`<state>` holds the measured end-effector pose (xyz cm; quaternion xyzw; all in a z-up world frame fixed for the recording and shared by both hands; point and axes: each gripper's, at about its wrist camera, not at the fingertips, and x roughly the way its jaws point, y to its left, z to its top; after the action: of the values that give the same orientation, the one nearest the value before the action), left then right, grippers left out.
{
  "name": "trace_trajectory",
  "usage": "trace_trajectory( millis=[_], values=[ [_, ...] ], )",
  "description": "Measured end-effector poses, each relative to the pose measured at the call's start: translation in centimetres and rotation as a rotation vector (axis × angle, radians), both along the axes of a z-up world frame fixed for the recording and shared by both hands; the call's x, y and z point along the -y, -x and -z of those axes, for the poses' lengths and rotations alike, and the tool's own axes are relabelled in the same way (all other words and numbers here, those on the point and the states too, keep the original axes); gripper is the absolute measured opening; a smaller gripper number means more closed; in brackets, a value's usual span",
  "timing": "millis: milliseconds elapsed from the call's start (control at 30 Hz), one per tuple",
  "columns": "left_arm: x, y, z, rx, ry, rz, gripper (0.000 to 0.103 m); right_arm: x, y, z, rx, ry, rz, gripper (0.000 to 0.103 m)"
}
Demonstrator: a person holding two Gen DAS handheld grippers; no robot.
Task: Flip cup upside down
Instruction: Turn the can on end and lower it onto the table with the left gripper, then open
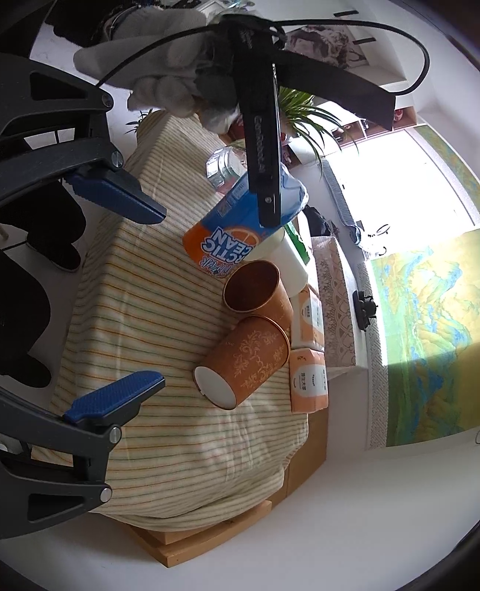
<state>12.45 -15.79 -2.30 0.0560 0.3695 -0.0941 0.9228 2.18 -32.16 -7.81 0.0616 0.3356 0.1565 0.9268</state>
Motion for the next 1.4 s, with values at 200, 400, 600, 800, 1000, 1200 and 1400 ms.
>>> trace_trajectory(
  millis=[200,400,600,800,1000,1200,1400],
  values=[
    [1.2,-0.5,0.5,-0.013,0.021,0.026,0.075,0.6,0.2,0.0,-0.001,0.008,0.022,0.078],
    [1.9,-0.7,0.9,-0.022,0.043,0.050,0.076,1.3,0.4,0.0,-0.003,0.007,0.042,0.078],
    [1.7,-0.4,0.2,0.000,0.099,0.076,0.091,1.6,0.7,0.0,-0.005,0.004,0.059,0.078],
    [-0.1,2.2,-1.6,0.081,0.126,0.077,0.095,1.0,1.3,-1.0,0.027,0.020,0.091,0.078],
    [-4.7,6.0,-2.6,0.161,0.132,-0.001,0.095,-1.5,2.6,-2.8,0.124,0.113,0.158,0.079],
    [-9.0,10.2,-3.0,0.240,0.095,-0.079,0.095,-3.9,3.6,-4.4,0.217,0.176,0.241,0.089],
    [-12.3,13.6,-3.1,0.287,0.097,-0.140,0.099,-6.2,4.9,-5.3,0.292,0.238,0.333,0.092]
  ],
)
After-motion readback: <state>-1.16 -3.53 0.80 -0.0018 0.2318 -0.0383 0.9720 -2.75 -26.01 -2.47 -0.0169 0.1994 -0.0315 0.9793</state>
